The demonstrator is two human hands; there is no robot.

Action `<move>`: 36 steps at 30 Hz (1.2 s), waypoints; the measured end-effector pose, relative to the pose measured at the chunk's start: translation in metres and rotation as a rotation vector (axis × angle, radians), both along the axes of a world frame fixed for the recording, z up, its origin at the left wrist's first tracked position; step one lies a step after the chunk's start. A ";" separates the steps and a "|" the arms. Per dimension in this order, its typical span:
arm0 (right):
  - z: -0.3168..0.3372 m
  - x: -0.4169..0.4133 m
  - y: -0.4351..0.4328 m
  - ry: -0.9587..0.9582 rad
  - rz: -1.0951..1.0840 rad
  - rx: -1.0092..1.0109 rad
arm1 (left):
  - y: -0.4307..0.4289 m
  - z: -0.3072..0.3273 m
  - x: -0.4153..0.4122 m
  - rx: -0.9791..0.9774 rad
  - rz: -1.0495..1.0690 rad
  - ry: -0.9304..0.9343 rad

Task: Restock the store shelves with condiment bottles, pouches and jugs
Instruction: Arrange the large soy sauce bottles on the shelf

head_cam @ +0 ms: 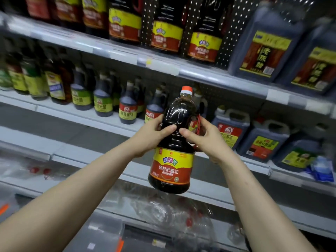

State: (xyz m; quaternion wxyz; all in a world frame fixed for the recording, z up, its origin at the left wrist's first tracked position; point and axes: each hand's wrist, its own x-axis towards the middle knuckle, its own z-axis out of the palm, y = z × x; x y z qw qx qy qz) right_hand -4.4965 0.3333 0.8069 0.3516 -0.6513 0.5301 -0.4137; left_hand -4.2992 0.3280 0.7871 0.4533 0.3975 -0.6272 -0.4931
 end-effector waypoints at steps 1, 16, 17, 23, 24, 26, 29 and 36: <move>0.005 0.008 -0.004 -0.008 0.004 -0.007 | -0.004 0.005 0.009 -0.018 0.008 -0.007; 0.105 0.147 -0.058 -0.067 -0.012 -0.241 | -0.070 0.112 0.152 -0.270 -0.023 -0.077; 0.109 0.155 -0.062 -0.071 -0.011 -0.253 | -0.074 0.117 0.160 -0.285 -0.022 -0.085; 0.133 0.179 -0.087 -0.108 0.000 -0.299 | -0.096 0.142 0.183 -0.331 -0.030 -0.056; 0.137 0.182 -0.092 -0.107 0.008 -0.313 | -0.100 0.146 0.184 -0.340 -0.027 -0.052; 0.143 0.183 -0.101 -0.088 0.024 -0.332 | -0.106 0.151 0.186 -0.359 -0.011 -0.052; 0.153 0.182 -0.112 -0.071 0.057 -0.357 | -0.113 0.156 0.185 -0.374 0.017 -0.043; 0.169 0.192 -0.137 -0.077 0.105 -0.393 | -0.127 0.171 0.191 -0.426 0.087 -0.032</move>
